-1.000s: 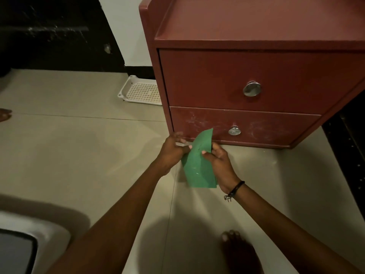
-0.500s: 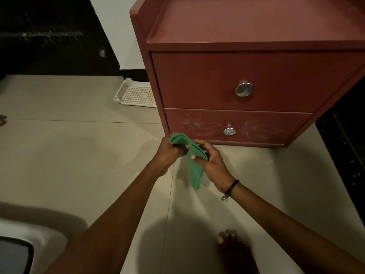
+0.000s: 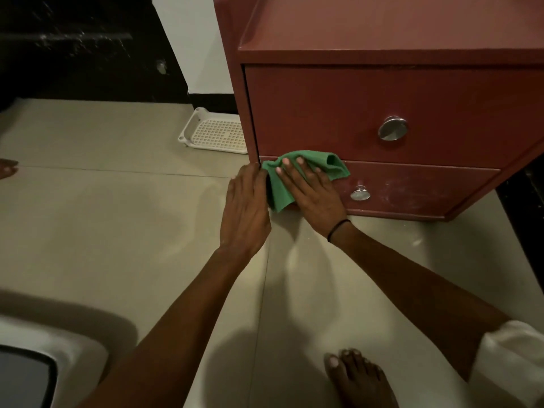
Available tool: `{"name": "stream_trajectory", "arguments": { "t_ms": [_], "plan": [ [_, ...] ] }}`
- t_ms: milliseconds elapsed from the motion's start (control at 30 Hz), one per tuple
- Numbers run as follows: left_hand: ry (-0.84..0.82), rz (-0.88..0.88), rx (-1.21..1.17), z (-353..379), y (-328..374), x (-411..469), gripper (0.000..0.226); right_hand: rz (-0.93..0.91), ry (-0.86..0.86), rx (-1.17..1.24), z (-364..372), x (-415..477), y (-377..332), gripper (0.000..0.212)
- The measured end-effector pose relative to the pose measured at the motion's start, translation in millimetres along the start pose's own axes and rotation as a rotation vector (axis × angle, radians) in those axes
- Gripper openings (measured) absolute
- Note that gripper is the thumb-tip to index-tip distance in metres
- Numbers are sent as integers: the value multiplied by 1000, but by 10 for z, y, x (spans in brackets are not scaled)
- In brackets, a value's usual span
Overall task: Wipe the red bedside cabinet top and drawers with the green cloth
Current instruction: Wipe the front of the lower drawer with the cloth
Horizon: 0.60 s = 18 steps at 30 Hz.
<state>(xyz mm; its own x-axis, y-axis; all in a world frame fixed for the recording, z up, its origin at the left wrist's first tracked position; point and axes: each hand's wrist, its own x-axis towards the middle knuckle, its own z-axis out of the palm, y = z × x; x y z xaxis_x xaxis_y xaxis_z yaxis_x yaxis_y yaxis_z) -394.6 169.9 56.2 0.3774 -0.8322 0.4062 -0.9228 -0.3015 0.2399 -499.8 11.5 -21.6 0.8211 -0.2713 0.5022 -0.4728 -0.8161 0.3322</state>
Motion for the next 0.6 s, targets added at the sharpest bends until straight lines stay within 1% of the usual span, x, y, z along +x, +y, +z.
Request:
{"name": "stream_trajectory", "arguments": {
  "t_ms": [100,133,200,267,367,433,533,600],
  "plan": [
    [-9,9,1,-29,35,-5,59,-73,-99,-33,107,-340,-39,74],
    [-18,-1,-8,-33,46,11,60,-97,-133,-34,132,-466,-55,75],
    [-46,-9,-33,-40,87,65,61,-123,-201,-25,120,-596,-31,69],
    [-68,6,-29,-35,128,87,61,-129,-234,-10,83,-537,11,67],
    [-84,37,-12,26,157,93,62,-215,-202,-34,23,-323,22,59],
    [-105,14,-11,80,157,105,73,-252,-165,-18,-15,-175,-55,60],
    [-101,-31,-19,145,183,152,79,-270,-174,-14,-98,-43,-141,60],
    [-94,-48,-6,179,216,166,80,-265,-195,-47,-106,-157,-41,60]
  ]
}}
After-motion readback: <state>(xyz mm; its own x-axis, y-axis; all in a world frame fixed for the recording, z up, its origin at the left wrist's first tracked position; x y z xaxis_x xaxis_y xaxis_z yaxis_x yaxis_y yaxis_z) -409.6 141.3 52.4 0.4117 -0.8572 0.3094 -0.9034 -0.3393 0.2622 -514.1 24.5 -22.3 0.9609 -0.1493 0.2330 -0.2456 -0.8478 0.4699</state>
